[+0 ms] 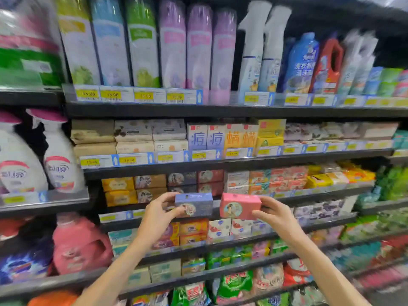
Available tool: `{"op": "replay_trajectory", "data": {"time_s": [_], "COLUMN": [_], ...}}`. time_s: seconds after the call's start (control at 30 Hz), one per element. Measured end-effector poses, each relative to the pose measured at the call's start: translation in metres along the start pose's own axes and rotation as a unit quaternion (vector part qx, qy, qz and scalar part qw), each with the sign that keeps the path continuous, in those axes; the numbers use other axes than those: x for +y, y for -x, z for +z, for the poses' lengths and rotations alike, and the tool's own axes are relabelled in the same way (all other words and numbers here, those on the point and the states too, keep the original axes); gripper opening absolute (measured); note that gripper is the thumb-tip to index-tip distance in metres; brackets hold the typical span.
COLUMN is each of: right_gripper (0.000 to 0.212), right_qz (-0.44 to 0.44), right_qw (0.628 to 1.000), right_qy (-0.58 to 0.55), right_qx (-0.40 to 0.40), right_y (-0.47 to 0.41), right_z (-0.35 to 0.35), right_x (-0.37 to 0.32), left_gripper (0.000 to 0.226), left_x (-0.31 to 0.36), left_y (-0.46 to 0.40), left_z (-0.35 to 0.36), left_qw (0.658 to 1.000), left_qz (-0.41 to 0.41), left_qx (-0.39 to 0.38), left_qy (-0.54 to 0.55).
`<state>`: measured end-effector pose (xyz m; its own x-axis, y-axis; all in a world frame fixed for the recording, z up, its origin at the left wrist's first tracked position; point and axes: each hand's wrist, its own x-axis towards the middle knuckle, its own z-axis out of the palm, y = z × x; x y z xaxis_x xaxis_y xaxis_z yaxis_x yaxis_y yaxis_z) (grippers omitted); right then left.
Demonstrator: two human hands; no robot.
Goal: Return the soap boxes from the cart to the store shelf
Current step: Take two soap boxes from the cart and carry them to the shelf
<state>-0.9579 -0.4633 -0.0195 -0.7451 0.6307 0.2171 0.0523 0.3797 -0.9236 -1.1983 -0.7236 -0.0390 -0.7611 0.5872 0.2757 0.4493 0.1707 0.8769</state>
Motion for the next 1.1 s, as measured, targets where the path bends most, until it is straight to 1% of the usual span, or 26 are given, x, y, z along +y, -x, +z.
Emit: {"op": "replay_trajectory", "data": {"time_s": [0.1, 0.17, 0.27, 0.4, 0.6, 0.73, 0.83, 1.0, 1.1], "right_gripper": [0.04, 0.039, 0.035, 0.035, 0.038, 0.043, 0.041, 0.041, 0.037], "right_qz": [0.003, 0.013, 0.018, 0.012, 0.004, 0.011, 0.01, 0.016, 0.01], "right_qw": [1.0, 0.999, 0.999, 0.999, 0.999, 0.999, 0.999, 0.999, 0.999], "right_qy": [-0.009, -0.019, -0.025, -0.016, -0.001, 0.021, 0.028, 0.023, 0.03], "right_qx": [-0.022, -0.032, -0.041, -0.038, -0.037, -0.034, -0.034, -0.03, -0.032], "right_y": [-0.026, -0.036, -0.05, -0.068, -0.092, -0.103, -0.106, -0.113, -0.116], "right_z": [0.006, 0.011, 0.014, 0.02, 0.036, 0.048, 0.057, 0.065, 0.071], "right_x": [0.01, 0.014, 0.013, 0.013, 0.015, 0.021, 0.025, 0.028, 0.027], "left_gripper": [0.046, 0.05, 0.05, 0.056, 0.049, 0.04, 0.037, 0.035, 0.035], "left_x": [-0.001, 0.0, -0.002, -0.013, -0.036, -0.046, -0.047, -0.047, -0.047], "left_y": [-0.007, -0.014, -0.034, -0.058, -0.069, -0.07, -0.068, -0.07, -0.071], "left_z": [0.003, 0.006, 0.009, 0.014, 0.024, 0.029, 0.035, 0.034, 0.033], "left_qw": [0.998, 0.996, 0.994, 0.99, 0.985, 0.977, 0.967, 0.963, 0.961], "left_qz": [-0.024, -0.034, -0.043, -0.059, -0.055, -0.02, -0.012, -0.025, -0.028], "left_qx": [0.054, 0.073, 0.088, 0.094, 0.096, 0.128, 0.152, 0.15, 0.149], "left_qy": [-0.031, -0.043, -0.058, -0.092, -0.136, -0.17, -0.203, -0.224, -0.229]}}
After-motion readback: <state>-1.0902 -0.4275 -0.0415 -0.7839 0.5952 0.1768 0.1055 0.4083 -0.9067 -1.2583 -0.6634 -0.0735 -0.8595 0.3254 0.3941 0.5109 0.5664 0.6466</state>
